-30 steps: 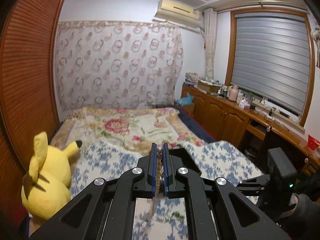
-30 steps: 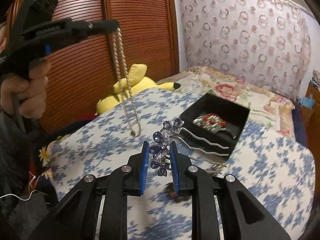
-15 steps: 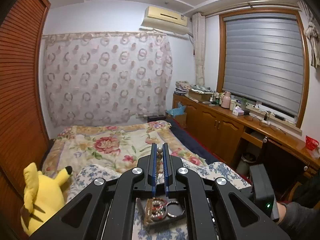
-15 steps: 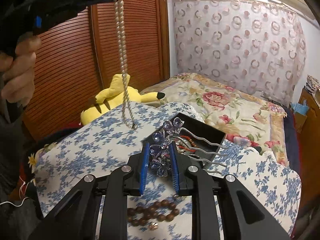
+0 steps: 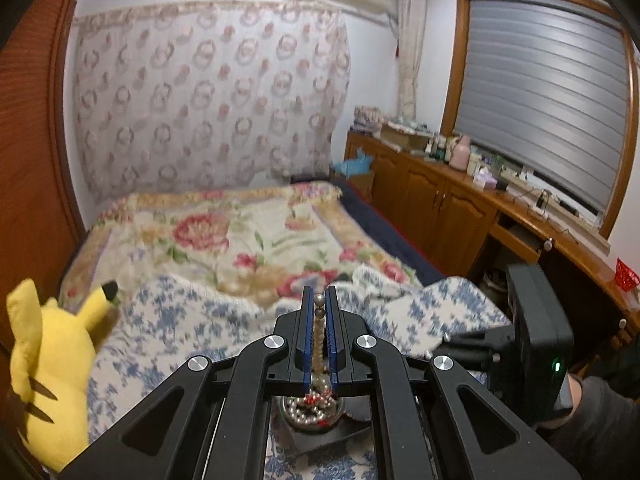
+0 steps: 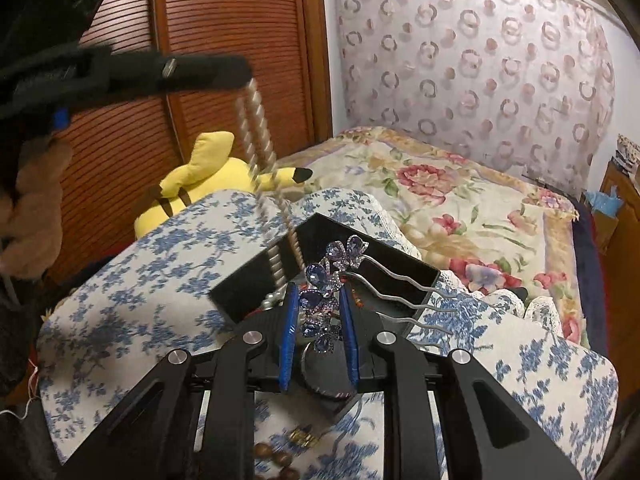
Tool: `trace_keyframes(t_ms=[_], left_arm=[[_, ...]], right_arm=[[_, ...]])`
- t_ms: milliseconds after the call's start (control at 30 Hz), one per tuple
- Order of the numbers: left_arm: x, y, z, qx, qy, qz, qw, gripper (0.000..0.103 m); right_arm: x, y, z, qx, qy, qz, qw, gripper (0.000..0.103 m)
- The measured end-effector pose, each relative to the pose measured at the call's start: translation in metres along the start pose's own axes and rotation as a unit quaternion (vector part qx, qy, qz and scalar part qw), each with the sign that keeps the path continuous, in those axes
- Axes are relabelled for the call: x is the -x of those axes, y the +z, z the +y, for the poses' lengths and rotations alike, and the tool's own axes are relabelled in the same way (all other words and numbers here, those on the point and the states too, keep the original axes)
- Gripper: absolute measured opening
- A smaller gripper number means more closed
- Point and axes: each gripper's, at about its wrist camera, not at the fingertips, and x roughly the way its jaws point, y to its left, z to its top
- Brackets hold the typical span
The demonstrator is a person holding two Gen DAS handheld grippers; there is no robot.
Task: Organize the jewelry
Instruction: 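Lower the pearls and hairpin into the black box and open both grippers, then move both open grippers back over the remaining jewelry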
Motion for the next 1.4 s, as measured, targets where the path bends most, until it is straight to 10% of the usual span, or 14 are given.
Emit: trace_keyframes(t_ms=[767, 1400], left_arm=[[-0.001, -0.067, 0.025, 0.025, 0.016, 0.054, 0.9981, 0.016], [0.006, -0.157, 0.01, 0.01, 0.023, 0.136, 0.9903, 0.059]], right_arm=[[-0.029, 0.01, -0.005, -0.001, 0.003, 0.001, 1.0, 0.022], [0.05, -0.077, 0.013, -0.043, -0.047, 0.004, 0.998, 0.022]])
